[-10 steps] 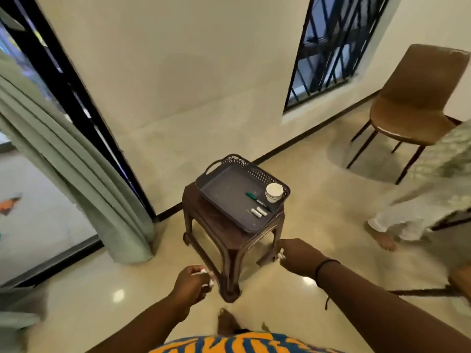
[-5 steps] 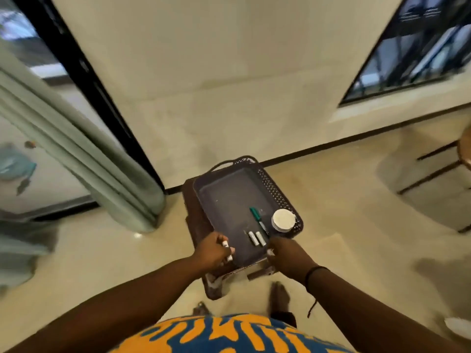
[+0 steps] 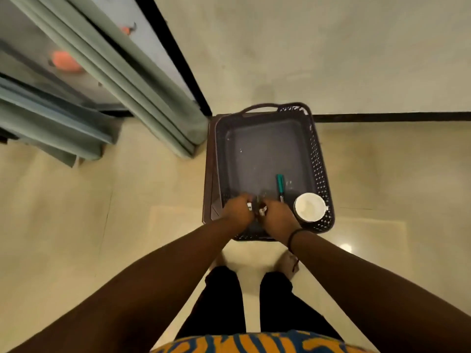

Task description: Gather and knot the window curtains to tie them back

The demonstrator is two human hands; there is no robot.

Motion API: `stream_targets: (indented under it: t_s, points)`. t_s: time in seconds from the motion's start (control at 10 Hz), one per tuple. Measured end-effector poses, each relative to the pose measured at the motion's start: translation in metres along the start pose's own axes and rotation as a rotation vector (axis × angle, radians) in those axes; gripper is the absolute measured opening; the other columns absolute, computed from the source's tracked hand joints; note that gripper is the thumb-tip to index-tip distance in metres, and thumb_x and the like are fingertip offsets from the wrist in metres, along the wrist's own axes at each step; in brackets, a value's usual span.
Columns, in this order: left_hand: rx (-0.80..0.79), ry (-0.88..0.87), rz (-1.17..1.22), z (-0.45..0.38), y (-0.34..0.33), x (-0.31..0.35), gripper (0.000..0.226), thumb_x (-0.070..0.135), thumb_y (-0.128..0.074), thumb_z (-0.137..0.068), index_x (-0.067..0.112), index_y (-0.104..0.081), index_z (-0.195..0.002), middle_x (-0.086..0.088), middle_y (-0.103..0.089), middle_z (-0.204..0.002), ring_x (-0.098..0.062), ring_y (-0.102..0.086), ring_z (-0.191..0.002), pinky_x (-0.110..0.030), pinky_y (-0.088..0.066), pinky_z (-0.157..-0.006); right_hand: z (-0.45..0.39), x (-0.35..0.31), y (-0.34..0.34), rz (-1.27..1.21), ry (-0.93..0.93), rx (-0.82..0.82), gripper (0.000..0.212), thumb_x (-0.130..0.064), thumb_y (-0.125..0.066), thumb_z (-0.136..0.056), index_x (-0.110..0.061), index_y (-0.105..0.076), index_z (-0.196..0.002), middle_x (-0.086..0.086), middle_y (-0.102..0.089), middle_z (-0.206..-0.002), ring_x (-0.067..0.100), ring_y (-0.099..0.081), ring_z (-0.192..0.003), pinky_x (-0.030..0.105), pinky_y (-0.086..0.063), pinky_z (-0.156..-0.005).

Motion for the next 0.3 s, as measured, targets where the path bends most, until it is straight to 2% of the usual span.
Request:
stream_targets:
  t_s: [0.1, 0.2, 0.3]
  points:
    - [-0.045, 0.061, -0.043, -0.001, -0.016, -0.017, 0.028, 0.019, -0.059, -0.089, 0.008, -0.058, -0.115, -0.014, -0.063, -0.115, -0.030, -0.060, -0.106, -0.033, -0.046, -0.088, 0.001, 0.009, -0.011, -0.094, -0.034, -0.024, 0.026, -0.021, -0.053, -0.090, -0.016, -0.059, -0.115, 0.011, -0.069, -0.106, 0.031, -0.063, -0.100, 0.033, -0.047, -0.089]
    - [-0.045, 0.045, -0.064, 0.002, -0.017, -0.013, 0.026, 0.017, -0.059, -0.090, 0.006, -0.060, -0.113, -0.013, -0.064, -0.112, -0.028, -0.061, -0.103, -0.029, -0.045, -0.083, -0.001, 0.012, -0.009, -0.153, -0.033, -0.022, 0.034, -0.021, -0.059, -0.086, -0.019, -0.057, -0.119, 0.009, -0.071, -0.102, 0.030, -0.065, -0.098, 0.038, -0.052, -0.090]
    - [-0.009, 0.030, -0.044, 0.015, -0.011, -0.015, 0.022, 0.015, -0.057, -0.090, 0.005, -0.061, -0.109, -0.015, -0.065, -0.106, -0.028, -0.062, -0.098, -0.027, -0.043, -0.076, 0.003, 0.014, -0.005, -0.183, -0.048, -0.014, 0.032, -0.019, -0.058, -0.087, -0.019, -0.056, -0.119, 0.010, -0.070, -0.100, 0.029, -0.065, -0.095, 0.037, -0.052, -0.088]
Point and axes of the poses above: each hand's wrist, its own z-axis away from the middle knuckle, its own y-axis out of the back of the hand, x = y × z, the point moved 9 cm from there along -z, towards the middle knuckle
